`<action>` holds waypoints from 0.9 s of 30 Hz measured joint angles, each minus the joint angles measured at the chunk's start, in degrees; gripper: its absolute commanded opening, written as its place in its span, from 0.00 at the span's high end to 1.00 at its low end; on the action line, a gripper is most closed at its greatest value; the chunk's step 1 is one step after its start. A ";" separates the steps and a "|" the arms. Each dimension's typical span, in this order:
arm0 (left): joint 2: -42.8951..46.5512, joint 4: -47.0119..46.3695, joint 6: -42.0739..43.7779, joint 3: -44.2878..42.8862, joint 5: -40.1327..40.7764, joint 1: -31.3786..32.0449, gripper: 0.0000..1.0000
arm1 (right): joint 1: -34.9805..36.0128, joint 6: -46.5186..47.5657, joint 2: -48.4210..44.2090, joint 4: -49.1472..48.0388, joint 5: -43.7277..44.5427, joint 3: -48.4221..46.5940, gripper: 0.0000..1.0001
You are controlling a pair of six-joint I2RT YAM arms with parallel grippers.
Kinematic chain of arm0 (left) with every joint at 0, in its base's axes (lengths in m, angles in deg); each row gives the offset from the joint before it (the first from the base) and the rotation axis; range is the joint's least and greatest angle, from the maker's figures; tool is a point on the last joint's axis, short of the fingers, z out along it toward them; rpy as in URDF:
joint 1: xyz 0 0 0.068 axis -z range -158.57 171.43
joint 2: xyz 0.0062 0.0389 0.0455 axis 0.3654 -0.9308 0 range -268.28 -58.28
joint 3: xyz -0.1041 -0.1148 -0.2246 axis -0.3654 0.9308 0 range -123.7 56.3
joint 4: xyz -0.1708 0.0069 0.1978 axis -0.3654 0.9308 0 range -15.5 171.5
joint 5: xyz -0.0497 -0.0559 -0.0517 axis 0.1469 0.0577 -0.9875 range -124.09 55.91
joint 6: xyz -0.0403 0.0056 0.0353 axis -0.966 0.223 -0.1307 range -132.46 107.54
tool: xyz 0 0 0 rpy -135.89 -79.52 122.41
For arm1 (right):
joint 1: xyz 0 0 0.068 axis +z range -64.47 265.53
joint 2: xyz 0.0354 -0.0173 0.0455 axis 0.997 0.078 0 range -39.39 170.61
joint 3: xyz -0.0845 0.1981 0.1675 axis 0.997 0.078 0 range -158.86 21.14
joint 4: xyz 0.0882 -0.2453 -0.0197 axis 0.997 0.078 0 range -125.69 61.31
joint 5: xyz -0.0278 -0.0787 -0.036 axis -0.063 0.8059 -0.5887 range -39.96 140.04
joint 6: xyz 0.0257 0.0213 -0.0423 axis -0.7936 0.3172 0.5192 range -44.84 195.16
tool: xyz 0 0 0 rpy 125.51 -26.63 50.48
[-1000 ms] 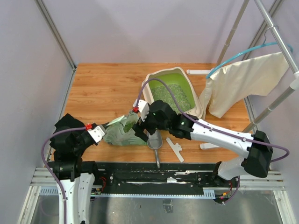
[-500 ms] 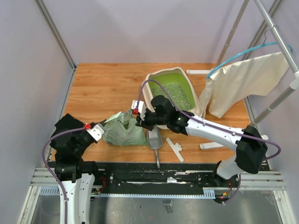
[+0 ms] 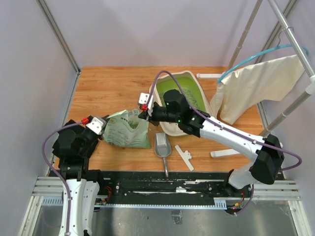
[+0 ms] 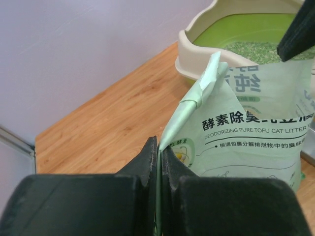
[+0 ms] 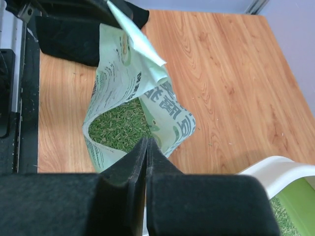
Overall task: Fill the litter box with clean litter
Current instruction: Open the cat litter bag at the center of the board.
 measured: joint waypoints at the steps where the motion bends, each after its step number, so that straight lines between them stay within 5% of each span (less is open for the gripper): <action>1: 1.01 0.04 -0.11 0.44 -0.61 0.00 1.00 | 0.00 0.00 -0.42 -0.33 -0.33 0.11 0.95; 4: 3.58 4.81 2.38 0.96 -2.34 -0.04 1.00 | -0.02 -1.18 -1.44 -1.60 -0.35 1.86 0.72; 10: 7.82 13.92 9.84 1.01 -4.15 -0.02 0.99 | -3.17 -14.29 -0.26 2.49 2.49 3.21 0.51; 12: 10.23 15.74 11.08 1.05 -3.82 -0.02 0.89 | -3.74 -15.89 0.48 4.26 2.78 1.75 0.45; 13: 10.36 15.78 11.06 1.05 -3.54 -0.02 0.83 | -3.93 -17.14 1.09 5.14 2.78 0.61 0.42; 17: 9.14 13.57 9.55 1.09 -2.32 -0.02 0.99 | -4.04 -20.17 2.45 6.45 1.55 -1.86 0.39; 27: 7.28 14.38 7.10 -0.70 -0.07 0.02 0.96 | -4.02 -23.67 6.58 4.52 -10.10 0.11 0.27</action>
